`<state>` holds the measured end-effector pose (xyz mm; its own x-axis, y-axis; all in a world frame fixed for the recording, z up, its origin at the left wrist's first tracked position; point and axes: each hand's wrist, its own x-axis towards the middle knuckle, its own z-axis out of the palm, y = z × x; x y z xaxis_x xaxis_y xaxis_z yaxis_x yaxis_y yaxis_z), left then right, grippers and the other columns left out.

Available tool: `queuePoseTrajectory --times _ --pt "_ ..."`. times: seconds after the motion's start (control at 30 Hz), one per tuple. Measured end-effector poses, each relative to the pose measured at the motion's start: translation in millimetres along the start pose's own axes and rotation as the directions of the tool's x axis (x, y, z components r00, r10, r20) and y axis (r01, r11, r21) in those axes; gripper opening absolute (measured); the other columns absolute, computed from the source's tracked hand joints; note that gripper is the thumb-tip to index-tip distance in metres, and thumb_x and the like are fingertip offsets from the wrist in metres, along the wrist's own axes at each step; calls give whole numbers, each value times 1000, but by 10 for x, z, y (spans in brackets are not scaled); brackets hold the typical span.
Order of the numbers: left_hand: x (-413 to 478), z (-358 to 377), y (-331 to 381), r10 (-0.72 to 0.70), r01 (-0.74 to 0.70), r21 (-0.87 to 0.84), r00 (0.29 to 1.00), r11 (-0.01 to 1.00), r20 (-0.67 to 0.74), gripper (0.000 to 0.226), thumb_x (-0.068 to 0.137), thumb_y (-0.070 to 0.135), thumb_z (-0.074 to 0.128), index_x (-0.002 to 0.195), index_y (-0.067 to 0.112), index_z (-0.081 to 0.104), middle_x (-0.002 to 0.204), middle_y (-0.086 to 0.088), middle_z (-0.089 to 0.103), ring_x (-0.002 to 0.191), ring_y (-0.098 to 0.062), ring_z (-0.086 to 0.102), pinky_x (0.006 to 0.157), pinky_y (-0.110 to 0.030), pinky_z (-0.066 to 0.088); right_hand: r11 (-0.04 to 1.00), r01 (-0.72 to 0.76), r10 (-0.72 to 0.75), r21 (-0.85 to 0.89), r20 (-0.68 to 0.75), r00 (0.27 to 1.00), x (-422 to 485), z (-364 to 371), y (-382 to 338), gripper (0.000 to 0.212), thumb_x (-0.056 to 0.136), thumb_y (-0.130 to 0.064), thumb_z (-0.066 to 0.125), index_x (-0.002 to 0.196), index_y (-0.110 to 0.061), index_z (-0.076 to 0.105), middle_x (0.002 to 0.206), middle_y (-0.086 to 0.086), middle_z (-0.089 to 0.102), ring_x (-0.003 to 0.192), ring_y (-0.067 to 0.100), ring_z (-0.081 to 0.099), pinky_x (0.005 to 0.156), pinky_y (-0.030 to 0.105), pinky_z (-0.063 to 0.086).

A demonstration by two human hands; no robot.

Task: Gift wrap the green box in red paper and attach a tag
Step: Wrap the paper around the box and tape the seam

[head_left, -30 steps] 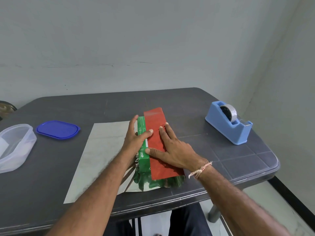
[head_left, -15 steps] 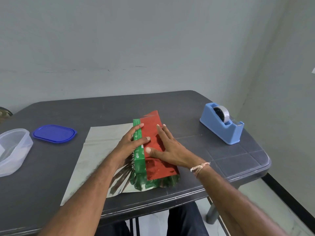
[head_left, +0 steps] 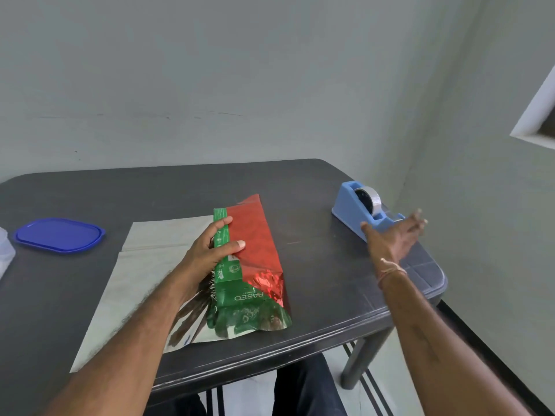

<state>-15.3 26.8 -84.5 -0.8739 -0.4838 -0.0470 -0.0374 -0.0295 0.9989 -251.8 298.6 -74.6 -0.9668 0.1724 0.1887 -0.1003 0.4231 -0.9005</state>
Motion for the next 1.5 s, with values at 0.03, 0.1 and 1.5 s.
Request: queuePoseTrajectory --times 0.03,0.1,1.5 --pt "4 -4 -4 -3 3 -7 1000 1000 -2 60 81 31 84 129 53 58 137 -2 60 99 -22 76 84 -40 61 998 -37 37 43 13 999 76 -35 34 102 77 -20 86 158 -11 25 162 18 28 150 36 29 122 40 27" --pt "8 -11 -12 -2 2 -3 1000 1000 -7 59 80 31 84 129 53 58 137 -2 60 99 -22 76 84 -40 61 993 -86 82 76 49 995 131 -108 75 74 77 -16 83 143 -13 49 134 12 58 121 29 57 100 32 45" --pt "41 -14 -43 18 -17 34 1000 999 -18 58 83 34 82 130 55 55 137 2 60 98 -14 75 82 -34 61 893 -382 190 238 570 799 -152 -4 -534 11 92 -14 71 95 -4 68 111 11 59 114 39 63 84 59 60"
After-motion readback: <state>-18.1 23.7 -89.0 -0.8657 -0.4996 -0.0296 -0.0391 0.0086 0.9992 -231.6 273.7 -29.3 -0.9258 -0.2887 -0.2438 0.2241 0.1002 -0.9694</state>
